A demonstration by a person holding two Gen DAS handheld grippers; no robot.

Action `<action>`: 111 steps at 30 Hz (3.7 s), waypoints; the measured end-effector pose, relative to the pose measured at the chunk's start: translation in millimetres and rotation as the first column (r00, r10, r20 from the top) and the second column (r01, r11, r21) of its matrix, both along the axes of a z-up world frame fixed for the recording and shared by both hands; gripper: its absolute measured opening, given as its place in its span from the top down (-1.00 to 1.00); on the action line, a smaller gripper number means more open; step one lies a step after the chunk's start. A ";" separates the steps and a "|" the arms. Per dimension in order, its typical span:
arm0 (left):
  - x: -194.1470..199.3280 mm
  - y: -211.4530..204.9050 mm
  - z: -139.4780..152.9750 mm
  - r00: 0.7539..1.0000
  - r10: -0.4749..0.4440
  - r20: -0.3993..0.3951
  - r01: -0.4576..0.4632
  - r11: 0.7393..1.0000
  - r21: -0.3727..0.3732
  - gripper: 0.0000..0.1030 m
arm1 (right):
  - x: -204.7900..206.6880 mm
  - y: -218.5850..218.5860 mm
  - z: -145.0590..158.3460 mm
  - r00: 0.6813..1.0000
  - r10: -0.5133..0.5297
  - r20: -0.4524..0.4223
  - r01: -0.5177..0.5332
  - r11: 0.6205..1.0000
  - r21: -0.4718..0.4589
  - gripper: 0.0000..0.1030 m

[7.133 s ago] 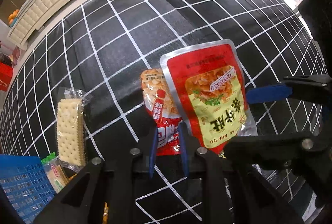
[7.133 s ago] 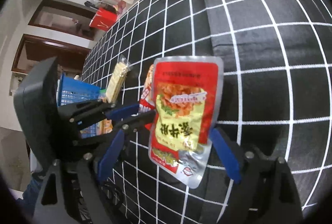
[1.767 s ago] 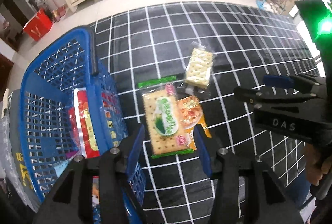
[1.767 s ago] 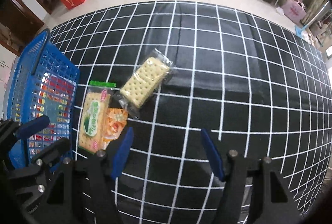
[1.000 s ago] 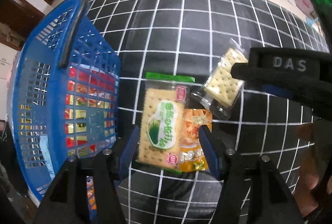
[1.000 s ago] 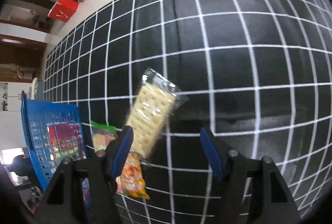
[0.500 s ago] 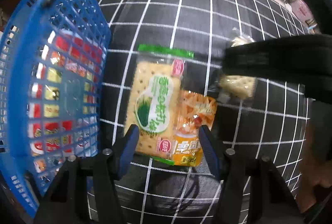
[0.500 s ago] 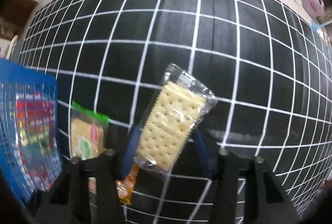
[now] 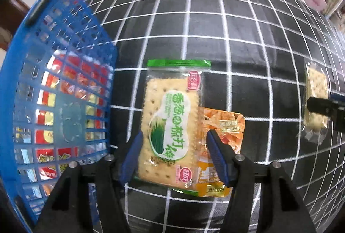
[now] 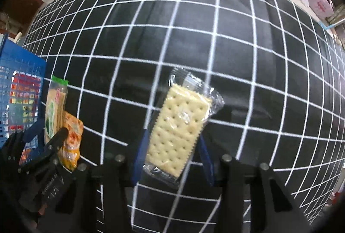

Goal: Organize snacks
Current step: 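Grasp the green-labelled scallion cracker pack with the left tool while the right tool grasps the plain cracker pack, then carry both cracker packs over the blue basket with both tools, then open both tools to drop the cracker packs into the basket, then lower the right tool to the small orange chip pack and grasp it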

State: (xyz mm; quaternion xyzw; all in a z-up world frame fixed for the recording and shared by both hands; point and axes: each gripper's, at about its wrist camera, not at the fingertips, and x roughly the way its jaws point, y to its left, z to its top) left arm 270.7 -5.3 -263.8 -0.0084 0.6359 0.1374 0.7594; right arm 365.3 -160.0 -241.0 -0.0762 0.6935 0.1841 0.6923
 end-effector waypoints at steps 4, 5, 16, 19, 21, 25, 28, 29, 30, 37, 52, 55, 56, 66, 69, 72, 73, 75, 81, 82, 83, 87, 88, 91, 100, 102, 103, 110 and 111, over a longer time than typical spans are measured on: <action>5.5 -18.5 -2.1 0.994 -0.105 -0.023 0.103 0.991 -0.083 -0.15 | -3.1 -30.3 -7.6 1.000 -0.005 0.008 0.005 1.000 -0.003 0.03; 4.5 -27.6 -1.4 0.991 -0.131 -0.018 0.128 0.985 -0.111 -0.15 | -2.8 -38.1 -7.7 1.000 -0.004 0.011 0.004 1.000 -0.005 0.03; -0.9 -69.9 28.4 0.953 -0.297 0.057 0.302 0.940 -0.159 -0.16 | -32.1 -106.0 -13.8 0.999 -0.031 0.027 0.031 1.000 0.002 0.03; 1.2 -79.7 29.1 0.920 -0.392 0.028 0.393 0.917 -0.073 -0.16 | -50.1 -105.2 -1.7 0.999 -0.020 0.031 0.019 0.999 0.039 0.03; 4.3 -83.4 14.6 0.905 -0.424 -0.018 0.419 0.901 -0.114 -0.16 | -59.3 -98.4 3.1 0.999 -0.012 0.042 0.009 0.998 0.060 0.03; 7.5 -81.5 6.7 0.922 -0.387 -0.013 0.380 0.911 -0.163 -0.10 | -77.8 -104.1 23.0 0.997 -0.002 0.083 -0.004 0.997 0.077 0.04; 1.7 -52.9 16.1 0.930 -0.367 0.009 0.359 0.904 -0.232 -0.05 | -87.4 -109.4 36.3 0.996 -0.012 0.093 0.004 0.996 0.093 0.04; -1.5 -49.9 17.5 0.932 -0.361 0.014 0.355 0.907 -0.228 -0.05 | -88.2 -109.8 44.3 0.995 -0.015 0.098 0.006 0.996 0.090 0.04; -4.7 -44.6 17.7 0.936 -0.352 0.017 0.347 0.912 -0.217 -0.05 | -90.8 -109.8 49.3 0.994 -0.018 0.105 0.009 0.996 0.089 0.04; -35.8 -20.6 75.5 0.943 -0.313 0.109 0.331 0.914 -0.235 -0.05 | -89.4 -78.7 87.0 0.994 -0.049 0.095 0.035 0.989 0.145 0.04; -98.5 95.1 208.2 0.942 -0.124 0.313 0.196 0.958 -0.208 -0.05 | -130.0 71.9 197.6 0.966 0.093 0.243 -0.157 0.954 0.256 0.04; -112.3 117.0 219.3 0.942 -0.087 0.323 0.156 0.968 -0.194 -0.05 | -135.9 103.2 205.0 0.959 0.124 0.256 -0.193 0.943 0.269 0.04; -115.2 124.5 218.4 0.943 -0.072 0.324 0.142 0.970 -0.199 -0.05 | -138.5 111.5 204.7 0.957 0.133 0.257 -0.205 0.940 0.274 0.04; -143.0 190.7 201.5 0.949 0.029 0.313 0.038 0.978 -0.205 -0.05 | -155.8 199.5 190.0 0.934 0.251 0.254 -0.313 0.917 0.248 0.04; -145.4 197.6 193.5 0.949 0.048 0.313 0.023 0.976 -0.218 -0.05 | -154.5 218.5 174.2 0.933 0.257 0.254 -0.314 0.924 0.220 0.04; -144.7 202.3 181.1 0.956 0.040 0.292 0.024 0.977 -0.214 -0.05 | -153.5 225.5 162.5 0.937 0.258 0.237 -0.310 0.924 0.222 0.04; -143.4 203.5 177.0 0.958 0.036 0.284 0.027 0.976 -0.216 -0.06 | -152.8 226.4 157.5 0.937 0.261 0.231 -0.312 0.923 0.225 0.04; -139.6 206.3 167.5 0.962 0.031 0.271 0.032 0.974 -0.224 -0.06 | -152.1 228.6 149.7 0.936 0.262 0.236 -0.313 0.925 0.217 0.04; -135.4 201.5 160.1 0.966 -0.001 0.260 0.054 0.979 -0.196 -0.09 | -153.5 233.2 143.5 0.926 0.289 0.243 -0.336 0.924 0.184 0.01; -135.3 200.9 160.7 0.966 0.001 0.259 0.051 0.979 -0.196 -0.09 | -153.4 233.3 142.6 0.925 0.294 0.239 -0.338 0.926 0.169 -0.03; -135.5 200.3 161.2 0.966 0.003 0.257 0.049 0.979 -0.197 -0.09 | -153.2 233.3 141.5 0.925 0.299 0.235 -0.339 0.928 0.153 -0.07; -135.7 199.6 162.2 0.968 0.009 0.249 0.053 0.969 -0.241 -0.11 | -151.9 223.4 146.2 0.930 0.274 0.247 -0.312 0.941 0.133 -0.43; -135.6 199.2 163.7 0.967 0.006 0.255 0.062 0.965 -0.257 -0.11 | -152.1 220.9 147.8 0.930 0.272 0.246 -0.311 0.940 0.140 -0.44; -137.1 192.9 172.5 0.961 -0.014 0.278 0.095 0.955 -0.281 -0.20 | -153.3 206.8 158.8 0.931 0.244 0.270 -0.287 0.949 0.131 -0.44; -135.2 140.3 198.4 0.940 -0.082 0.330 0.182 0.941 -0.286 -0.21 | -139.8 126.6 176.1 0.959 0.092 0.267 -0.117 0.990 0.081 -0.45; -132.2 119.6 196.9 0.941 -0.120 0.317 0.209 0.942 -0.261 -0.21 | -139.5 112.2 169.8 0.967 0.072 0.246 -0.091 0.994 0.066 -0.45; -130.4 107.8 195.5 0.939 -0.142 0.314 0.226 0.942 -0.249 -0.21 | -139.1 104.5 164.4 0.970 0.063 0.235 -0.078 0.995 0.055 -0.45; -113.4 49.4 168.7 0.943 -0.216 0.252 0.260 0.953 -0.155 -0.21 | -127.6 60.5 119.5 0.987 -0.061 0.148 0.054 0.997 0.051 -0.45; -111.5 43.4 165.8 0.942 -0.223 0.249 0.264 0.953 -0.145 -0.21 | -123.9 54.7 109.3 0.987 -0.086 0.133 0.080 0.996 0.046 -0.45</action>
